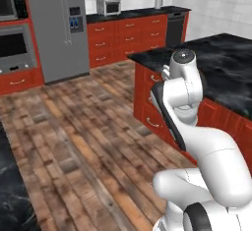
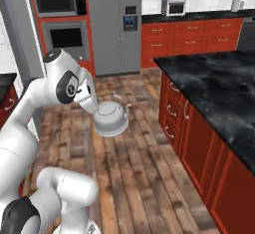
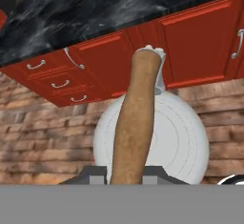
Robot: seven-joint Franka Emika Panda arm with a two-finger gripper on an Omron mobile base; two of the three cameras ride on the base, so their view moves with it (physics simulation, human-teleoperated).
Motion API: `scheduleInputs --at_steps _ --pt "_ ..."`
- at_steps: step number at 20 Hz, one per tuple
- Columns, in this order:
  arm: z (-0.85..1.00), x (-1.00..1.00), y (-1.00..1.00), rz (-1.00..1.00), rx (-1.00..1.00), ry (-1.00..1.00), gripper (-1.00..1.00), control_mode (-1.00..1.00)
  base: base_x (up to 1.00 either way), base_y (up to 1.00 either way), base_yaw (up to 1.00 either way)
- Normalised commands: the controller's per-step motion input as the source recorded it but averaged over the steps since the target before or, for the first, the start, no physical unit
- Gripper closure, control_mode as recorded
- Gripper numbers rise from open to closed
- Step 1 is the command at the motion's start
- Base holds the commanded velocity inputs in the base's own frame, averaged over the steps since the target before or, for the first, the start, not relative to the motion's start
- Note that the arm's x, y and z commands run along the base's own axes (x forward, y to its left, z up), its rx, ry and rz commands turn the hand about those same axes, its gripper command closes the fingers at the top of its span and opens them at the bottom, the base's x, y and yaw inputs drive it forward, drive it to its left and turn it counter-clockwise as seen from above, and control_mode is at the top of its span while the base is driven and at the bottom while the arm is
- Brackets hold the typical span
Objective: The kettle is done boiling. Turn off the stove, then wait for 300 timesteps before moving the kettle to the dining table.
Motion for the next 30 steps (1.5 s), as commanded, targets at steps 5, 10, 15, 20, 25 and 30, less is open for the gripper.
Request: scheduleInputs --at_steps 5,10,15,20,25,30 --pt "0.0 0.0 0.0 0.0 0.0 0.0 1.0 1.0 0.05 -0.01 -0.47" --pt "0.0 0.0 0.0 0.0 0.0 0.0 1.0 1.0 0.04 -0.01 -0.45" --pt "0.0 0.0 0.0 0.0 0.0 0.0 1.0 1.0 0.23 0.12 -0.38" --pt "0.0 0.0 0.0 0.0 0.0 0.0 1.0 1.0 0.45 0.67 -0.27" --pt "0.0 0.0 0.0 0.0 0.0 0.0 1.0 1.0 0.47 0.83 -0.23" --pt "0.0 0.0 0.0 0.0 0.0 0.0 1.0 1.0 0.46 0.82 -0.21"
